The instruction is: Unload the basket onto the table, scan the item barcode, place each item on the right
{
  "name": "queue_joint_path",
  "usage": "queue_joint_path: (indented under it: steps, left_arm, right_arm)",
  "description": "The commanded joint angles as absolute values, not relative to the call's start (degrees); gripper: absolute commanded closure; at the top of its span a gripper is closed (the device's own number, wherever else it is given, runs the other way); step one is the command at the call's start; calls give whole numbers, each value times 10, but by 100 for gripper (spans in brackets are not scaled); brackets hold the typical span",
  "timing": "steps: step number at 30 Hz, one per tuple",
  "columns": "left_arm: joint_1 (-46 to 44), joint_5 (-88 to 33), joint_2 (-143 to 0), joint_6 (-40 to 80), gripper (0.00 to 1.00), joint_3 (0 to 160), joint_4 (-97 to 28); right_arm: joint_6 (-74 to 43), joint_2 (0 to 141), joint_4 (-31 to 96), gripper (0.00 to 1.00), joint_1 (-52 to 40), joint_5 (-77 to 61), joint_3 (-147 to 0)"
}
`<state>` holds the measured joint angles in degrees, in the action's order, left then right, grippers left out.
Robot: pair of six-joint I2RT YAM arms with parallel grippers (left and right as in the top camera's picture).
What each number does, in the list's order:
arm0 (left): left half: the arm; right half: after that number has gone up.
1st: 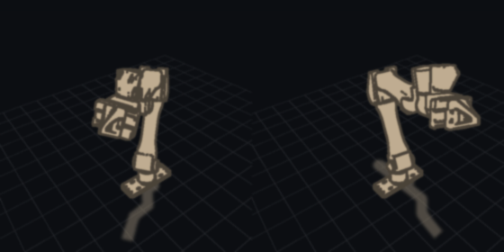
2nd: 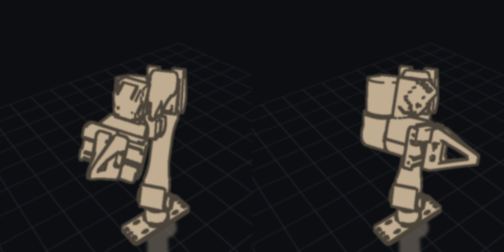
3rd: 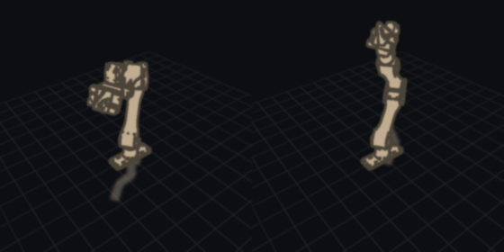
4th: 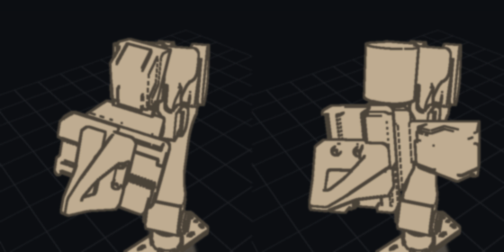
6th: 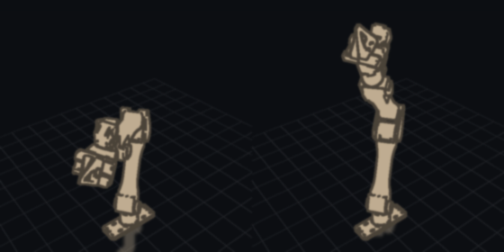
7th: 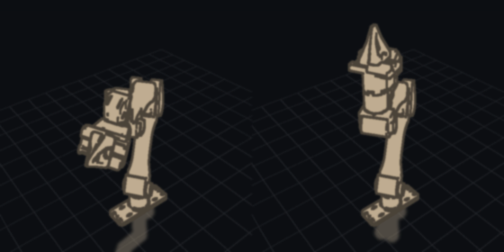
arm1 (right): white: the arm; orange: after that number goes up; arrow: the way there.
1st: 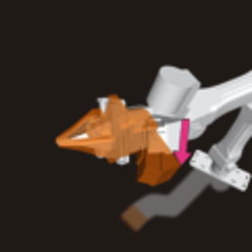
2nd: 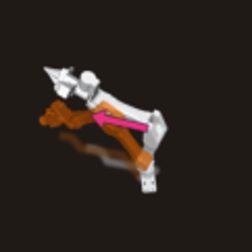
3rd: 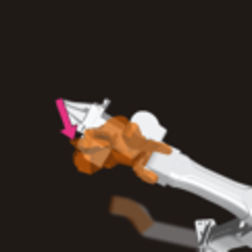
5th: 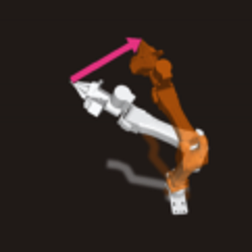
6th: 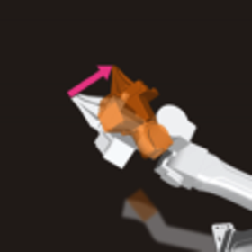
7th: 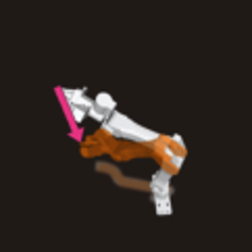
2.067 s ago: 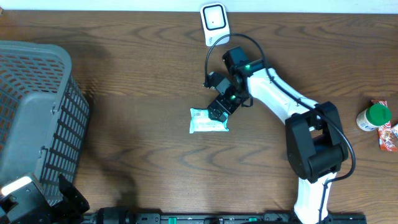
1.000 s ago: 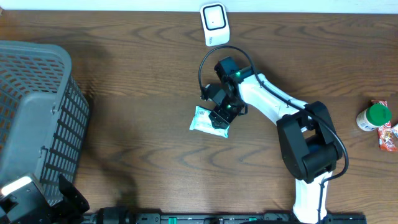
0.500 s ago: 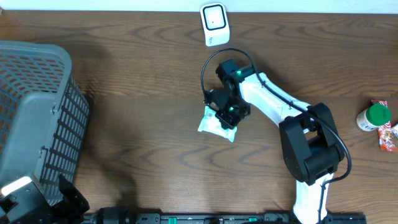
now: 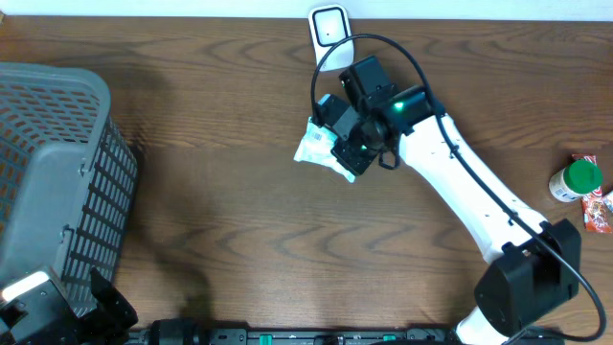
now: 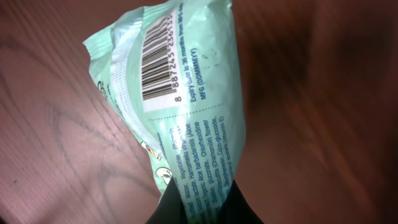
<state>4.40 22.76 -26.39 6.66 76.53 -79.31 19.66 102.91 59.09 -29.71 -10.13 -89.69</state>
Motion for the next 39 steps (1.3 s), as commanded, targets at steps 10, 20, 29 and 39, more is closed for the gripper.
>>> queue_joint_path:
  steps: [10,20,29,39]
  left_arm:
    - [46,229,-260,68,12,767,-793]
    - [46,229,-260,68,12,767,-793]
    - [46,229,-260,67,12,767,-793]
    - [46,229,-260,68,12,767,-793]
  right_arm:
    - [177,1095,532,23,-307,-90,-808]
    - [64,1094,624,72,-321,-189,-852]
    - [-10,1098,536,99,-380,-137,-703]
    - [-109,1097,503,99,-315,78,-714]
